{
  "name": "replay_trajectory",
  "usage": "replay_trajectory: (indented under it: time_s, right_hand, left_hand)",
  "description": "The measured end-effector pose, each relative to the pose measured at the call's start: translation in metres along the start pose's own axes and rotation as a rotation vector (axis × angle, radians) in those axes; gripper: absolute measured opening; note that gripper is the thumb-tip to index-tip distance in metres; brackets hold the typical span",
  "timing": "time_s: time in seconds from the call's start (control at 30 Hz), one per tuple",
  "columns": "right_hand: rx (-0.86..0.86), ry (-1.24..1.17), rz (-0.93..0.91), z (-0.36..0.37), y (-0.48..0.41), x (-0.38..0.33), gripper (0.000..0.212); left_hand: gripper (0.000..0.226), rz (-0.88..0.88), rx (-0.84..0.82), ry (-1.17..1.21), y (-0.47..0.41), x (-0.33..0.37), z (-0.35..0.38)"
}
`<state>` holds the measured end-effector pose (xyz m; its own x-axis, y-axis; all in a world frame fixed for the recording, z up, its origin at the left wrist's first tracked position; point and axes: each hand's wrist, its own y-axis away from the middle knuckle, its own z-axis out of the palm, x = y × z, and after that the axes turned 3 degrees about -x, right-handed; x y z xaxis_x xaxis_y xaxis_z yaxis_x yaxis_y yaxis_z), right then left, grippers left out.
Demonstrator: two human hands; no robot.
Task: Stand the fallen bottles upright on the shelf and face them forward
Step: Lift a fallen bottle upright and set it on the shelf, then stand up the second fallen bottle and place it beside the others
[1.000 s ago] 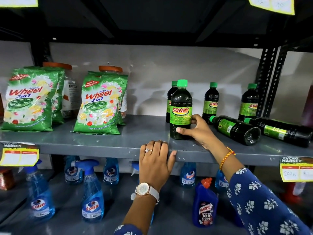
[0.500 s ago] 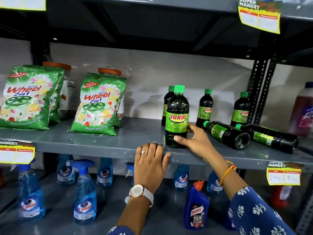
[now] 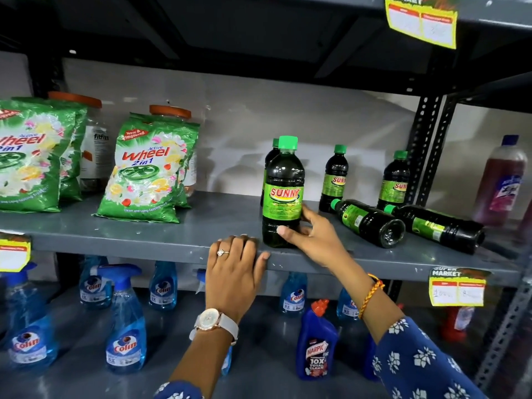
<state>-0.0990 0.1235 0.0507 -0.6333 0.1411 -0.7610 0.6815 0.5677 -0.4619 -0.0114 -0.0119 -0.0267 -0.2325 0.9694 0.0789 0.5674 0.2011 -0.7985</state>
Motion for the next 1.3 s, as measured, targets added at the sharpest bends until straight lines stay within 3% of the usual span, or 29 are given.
replay_trajectory:
  time_s: [0.1,0.17,0.23,0.3,0.4,0.47,0.53,0.63,0.7,0.8,0.87,0.97,1.07,1.3]
  right_hand:
    - [-0.020,-0.086,0.063,-0.016,0.002,-0.001,0.086]
    - [0.093,-0.008,0.070,-0.044,0.002,-0.002,0.092]
    - [0.289,0.134,0.024,-0.078,0.000,-0.004,0.074]
    - [0.444,0.285,0.047,-0.113,-0.008,-0.006,0.057]
    - [0.351,0.529,0.194,-0.137,-0.025,-0.003,0.045]
    - [0.253,0.708,0.285,-0.132,-0.032,0.006,0.037]
    - [0.226,0.862,0.389,-0.121,-0.036,0.017,0.046]
    - [0.211,1.124,0.497,-0.106,-0.037,0.030,0.055]
    - [0.237,1.190,0.465,-0.106,-0.037,0.036,0.045]
    - [0.281,1.097,0.385,-0.119,-0.035,0.045,0.037]
    - [0.369,0.932,0.305,-0.129,-0.032,0.054,0.047]
    - [0.529,0.322,0.141,-0.139,-0.029,0.063,0.053]
    - [0.502,-0.188,-0.045,-0.137,-0.027,0.069,0.046]
    - [0.464,-0.181,-0.050,-0.135,-0.027,0.081,0.050]
  left_hand:
    - [0.040,-0.013,0.037,0.092,0.003,0.001,-0.002]
    - [0.043,-0.049,0.099,0.205,0.004,0.006,-0.004]
    - [0.043,0.004,0.212,0.268,0.003,0.022,-0.009]
    - [0.038,0.192,0.268,0.281,-0.005,0.051,-0.011]
    - [0.042,0.362,0.145,0.238,-0.028,0.098,-0.008]
    - [0.055,0.311,-0.009,0.144,-0.038,0.120,-0.001]
    - [0.064,0.263,-0.145,0.060,-0.042,0.129,0.005]
    - [0.063,0.249,-0.134,0.041,-0.042,0.128,0.014]
    - [0.060,0.257,-0.103,0.044,-0.043,0.126,0.018]
    - [0.058,0.253,-0.064,0.048,-0.042,0.126,0.022]
    - [0.058,0.246,-0.039,0.055,-0.041,0.126,0.024]
    - [0.058,0.240,-0.022,0.051,-0.041,0.127,0.026]
    - [0.057,0.231,-0.006,0.056,-0.041,0.127,0.027]
    - [0.056,0.223,0.021,0.065,-0.040,0.128,0.028]
